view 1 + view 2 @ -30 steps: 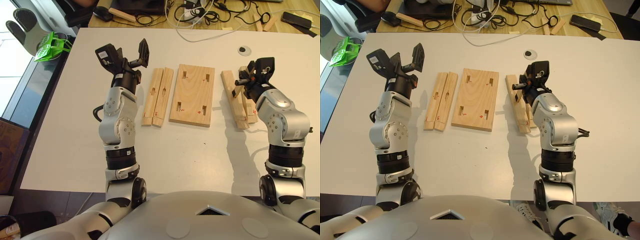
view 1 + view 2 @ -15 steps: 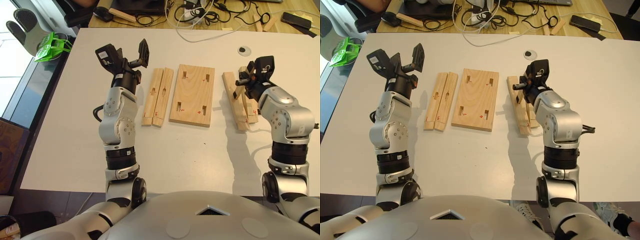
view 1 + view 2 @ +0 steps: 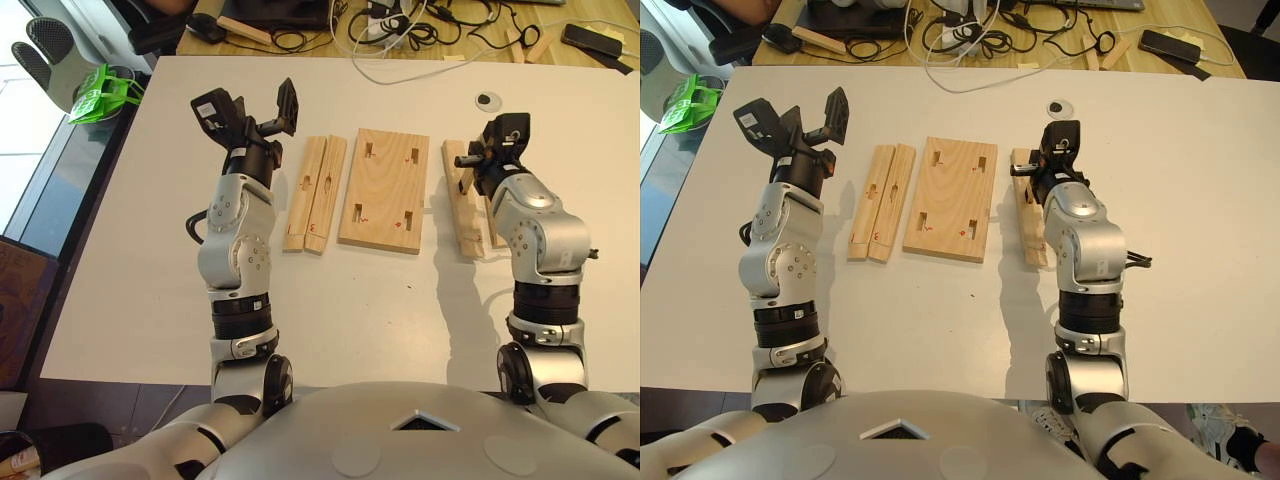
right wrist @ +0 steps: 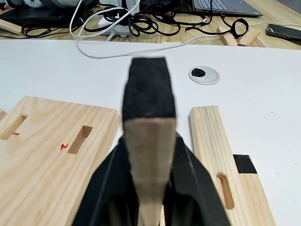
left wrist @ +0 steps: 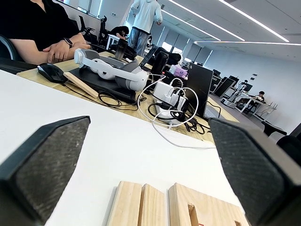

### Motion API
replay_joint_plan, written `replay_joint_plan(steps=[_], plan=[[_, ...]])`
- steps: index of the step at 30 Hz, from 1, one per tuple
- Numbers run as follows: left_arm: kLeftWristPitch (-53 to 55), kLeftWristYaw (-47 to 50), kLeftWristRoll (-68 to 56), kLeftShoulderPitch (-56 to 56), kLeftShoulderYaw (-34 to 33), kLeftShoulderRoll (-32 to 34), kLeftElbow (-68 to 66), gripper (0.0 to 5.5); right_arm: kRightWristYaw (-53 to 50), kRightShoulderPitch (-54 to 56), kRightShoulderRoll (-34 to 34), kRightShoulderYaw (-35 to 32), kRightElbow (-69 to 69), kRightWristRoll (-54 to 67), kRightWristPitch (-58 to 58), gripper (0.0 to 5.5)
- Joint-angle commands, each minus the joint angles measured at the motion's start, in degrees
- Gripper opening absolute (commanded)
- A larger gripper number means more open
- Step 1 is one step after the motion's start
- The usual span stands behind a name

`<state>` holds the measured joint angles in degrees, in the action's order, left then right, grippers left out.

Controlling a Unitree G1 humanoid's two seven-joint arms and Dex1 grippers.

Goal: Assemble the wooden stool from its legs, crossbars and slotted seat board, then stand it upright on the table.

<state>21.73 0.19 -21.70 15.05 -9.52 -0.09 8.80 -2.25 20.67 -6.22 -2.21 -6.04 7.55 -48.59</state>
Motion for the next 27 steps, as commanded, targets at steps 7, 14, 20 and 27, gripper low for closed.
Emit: replay_joint_plan(steps=[7, 14, 20, 27], plan=[[-0.9, 1.1, 1.3, 1.0, -0.3, -0.6, -1.4, 4.66, -9.0, 8.7, 9.7, 0.2, 22.9, -4.7, 17.4, 0.39], [-2.1, 1.2, 1.4, 1.2, -0.3, -1.1, -2.1, 4.66, -11.6, 11.4, 10.3, -0.7, 31.9, -6.6, 21.4, 0.39], [-2.5, 1.1, 1.2, 1.3, -0.3, -1.2, -2.6, 4.66, -11.4, 11.8, 11.1, -2.7, 32.2, -5.1, 21.4, 0.39], [-2.8, 1.1, 0.9, 1.5, -0.6, -1.5, -3.1, 4.66, -8.5, 11.7, 10.3, -0.9, 29.0, -6.1, 25.6, 1.09]])
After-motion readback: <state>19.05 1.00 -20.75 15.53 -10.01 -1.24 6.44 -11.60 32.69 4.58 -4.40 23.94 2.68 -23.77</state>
